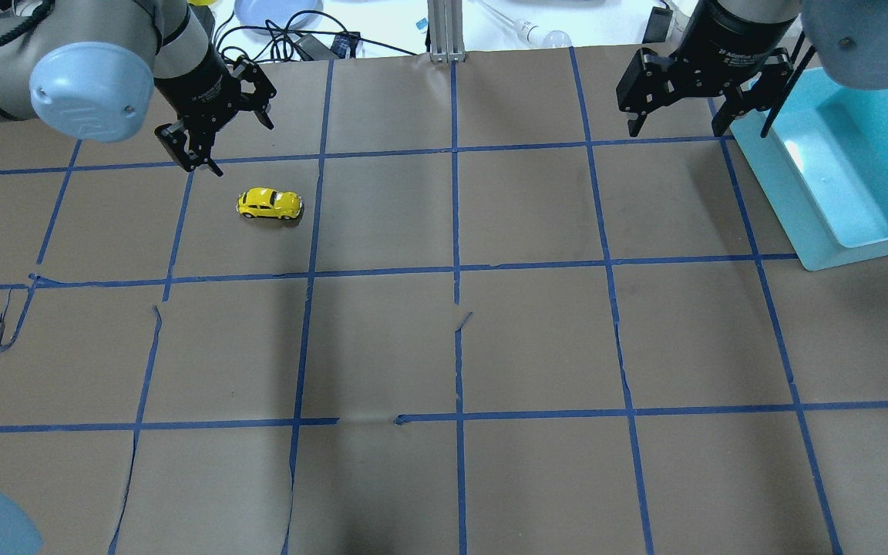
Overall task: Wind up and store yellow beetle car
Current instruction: 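Lower the left gripper down over the yellow beetle car, then close the left gripper around the yellow car's body, then press the car down and drag it back toward the robot with left gripper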
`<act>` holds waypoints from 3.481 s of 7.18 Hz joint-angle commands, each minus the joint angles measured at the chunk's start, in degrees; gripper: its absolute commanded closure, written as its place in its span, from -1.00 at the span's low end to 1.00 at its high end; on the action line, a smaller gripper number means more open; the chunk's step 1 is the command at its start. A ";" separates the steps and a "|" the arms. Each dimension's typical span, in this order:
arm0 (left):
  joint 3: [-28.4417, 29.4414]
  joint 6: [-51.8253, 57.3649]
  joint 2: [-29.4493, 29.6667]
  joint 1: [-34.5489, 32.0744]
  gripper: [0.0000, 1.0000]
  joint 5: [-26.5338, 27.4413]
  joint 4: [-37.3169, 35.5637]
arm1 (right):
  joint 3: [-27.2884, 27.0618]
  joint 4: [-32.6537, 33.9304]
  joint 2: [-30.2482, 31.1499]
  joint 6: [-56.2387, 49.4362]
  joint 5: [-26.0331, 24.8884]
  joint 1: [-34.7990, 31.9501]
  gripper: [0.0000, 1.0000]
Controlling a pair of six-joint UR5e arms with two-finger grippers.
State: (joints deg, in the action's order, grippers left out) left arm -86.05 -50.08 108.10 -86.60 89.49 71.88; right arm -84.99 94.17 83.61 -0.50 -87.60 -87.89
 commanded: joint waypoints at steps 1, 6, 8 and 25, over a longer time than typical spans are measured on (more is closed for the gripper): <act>0.09 -12.97 4.39 1.61 -1.00 -0.54 -2.18 | -0.17 -0.04 -0.02 0.06 0.15 0.00 -1.00; 0.00 -22.78 14.93 1.79 -1.00 -0.99 -8.33 | -1.49 0.05 0.51 0.06 0.68 -0.09 -1.00; 0.00 -21.99 17.05 1.79 -1.00 -0.37 -8.51 | -1.49 0.05 0.51 0.06 0.68 -0.09 -1.00; 2.20 -40.09 16.00 -1.98 1.00 -17.43 -9.74 | -1.41 1.81 0.77 -0.82 -3.01 -0.09 -1.00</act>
State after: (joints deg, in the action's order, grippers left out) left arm -83.54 -88.23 123.75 -87.37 72.62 62.13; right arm -86.40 96.04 84.34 -1.25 -90.61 -87.98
